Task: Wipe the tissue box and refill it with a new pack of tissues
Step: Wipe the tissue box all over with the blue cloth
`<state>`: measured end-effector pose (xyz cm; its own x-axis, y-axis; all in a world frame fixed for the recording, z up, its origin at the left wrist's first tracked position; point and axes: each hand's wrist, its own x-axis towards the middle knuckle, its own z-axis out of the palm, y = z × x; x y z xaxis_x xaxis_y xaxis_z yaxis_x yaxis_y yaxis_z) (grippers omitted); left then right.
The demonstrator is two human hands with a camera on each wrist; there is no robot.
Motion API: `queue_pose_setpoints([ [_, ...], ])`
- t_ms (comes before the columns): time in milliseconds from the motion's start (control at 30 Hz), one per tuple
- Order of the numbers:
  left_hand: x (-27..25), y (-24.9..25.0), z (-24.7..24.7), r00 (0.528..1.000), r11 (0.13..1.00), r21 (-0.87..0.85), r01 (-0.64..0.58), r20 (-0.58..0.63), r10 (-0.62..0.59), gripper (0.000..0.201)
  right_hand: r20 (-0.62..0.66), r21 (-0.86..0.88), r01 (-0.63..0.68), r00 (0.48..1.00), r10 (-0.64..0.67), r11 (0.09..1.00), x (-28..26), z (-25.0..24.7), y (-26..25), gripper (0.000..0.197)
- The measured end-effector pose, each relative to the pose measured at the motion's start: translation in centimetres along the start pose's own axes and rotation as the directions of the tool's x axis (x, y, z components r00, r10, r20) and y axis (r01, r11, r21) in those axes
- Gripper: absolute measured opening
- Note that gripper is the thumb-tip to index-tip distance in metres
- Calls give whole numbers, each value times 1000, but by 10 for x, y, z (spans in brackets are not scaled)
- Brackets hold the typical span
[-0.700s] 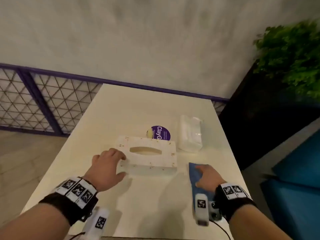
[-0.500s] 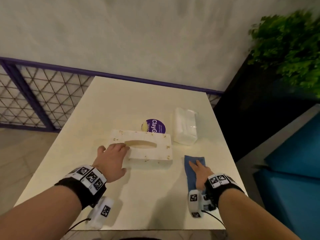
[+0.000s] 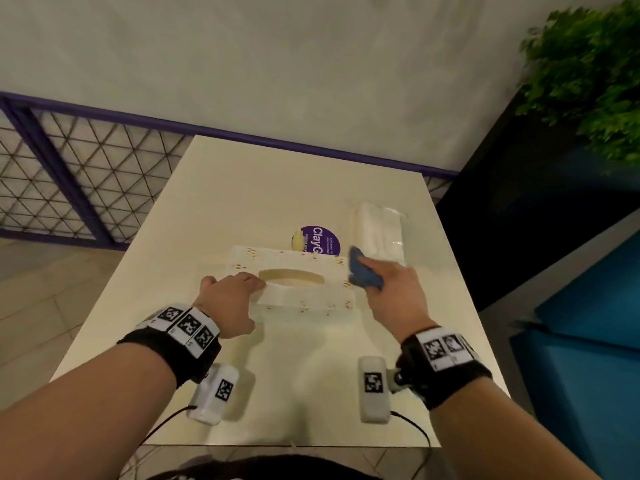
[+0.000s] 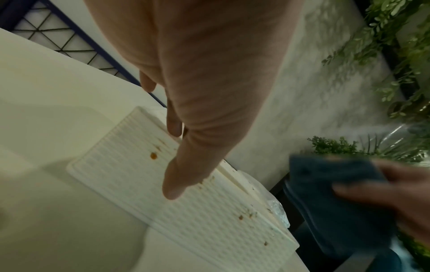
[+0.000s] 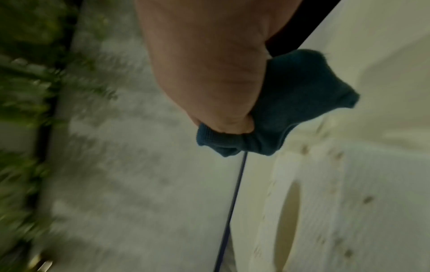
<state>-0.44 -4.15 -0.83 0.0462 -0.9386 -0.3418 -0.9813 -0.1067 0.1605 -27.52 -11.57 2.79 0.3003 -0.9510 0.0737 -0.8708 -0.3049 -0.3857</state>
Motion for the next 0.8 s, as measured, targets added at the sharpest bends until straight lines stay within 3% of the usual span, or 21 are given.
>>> queue_pose_setpoints([
  [33, 0, 1, 1, 1000, 1000, 0, -4, -4, 4, 80, -12, -74, 125, 992, -126, 989, 8, 4, -20, 48],
  [100, 1, 2, 3, 999, 1000, 5, -10, -32, 10, 75, 62, -153, 242, 970, -235, 958, 14, 21, -66, 53],
  [167, 0, 3, 2, 999, 1000, -3, -10, -42, 10, 65, 345, -213, 376, 892, -291, 902, 4, 50, -98, 51],
  [233, -1, 3, 1, 999, 1000, 1, -14, -33, 14, 55, 567, -197, 397, 792, -226, 896, -8, 79, -102, 59],
  [300, -1, 2, 3, 999, 1000, 18, -18, -31, 18, 56, 579, -160, 336, 794, -188, 928, -9, 86, -82, 57],
  [400, -1, 3, 5, 1000, 998, 49, -25, -8, 25, 74, 561, -205, 322, 813, -159, 924, -7, 69, -39, 51],
  [533, -2, 0, 4, 999, 999, 27, -20, 25, 19, 87, 428, -205, 330, 877, -218, 921, -9, 62, -4, 50],
  [600, -2, -1, 3, 999, 1000, 6, -24, 42, 23, 87, 423, -212, 385, 865, -271, 898, -7, 70, -24, 48],
  [700, 1, -5, -1, 998, 997, -68, -20, 51, 24, 70, 497, -185, 501, 790, -359, 845, 3, 98, -77, 48],
  [800, 4, -9, -6, 999, 997, -73, -2, 46, 5, 57, 529, -158, 499, 771, -354, 852, 7, 117, -101, 56],
])
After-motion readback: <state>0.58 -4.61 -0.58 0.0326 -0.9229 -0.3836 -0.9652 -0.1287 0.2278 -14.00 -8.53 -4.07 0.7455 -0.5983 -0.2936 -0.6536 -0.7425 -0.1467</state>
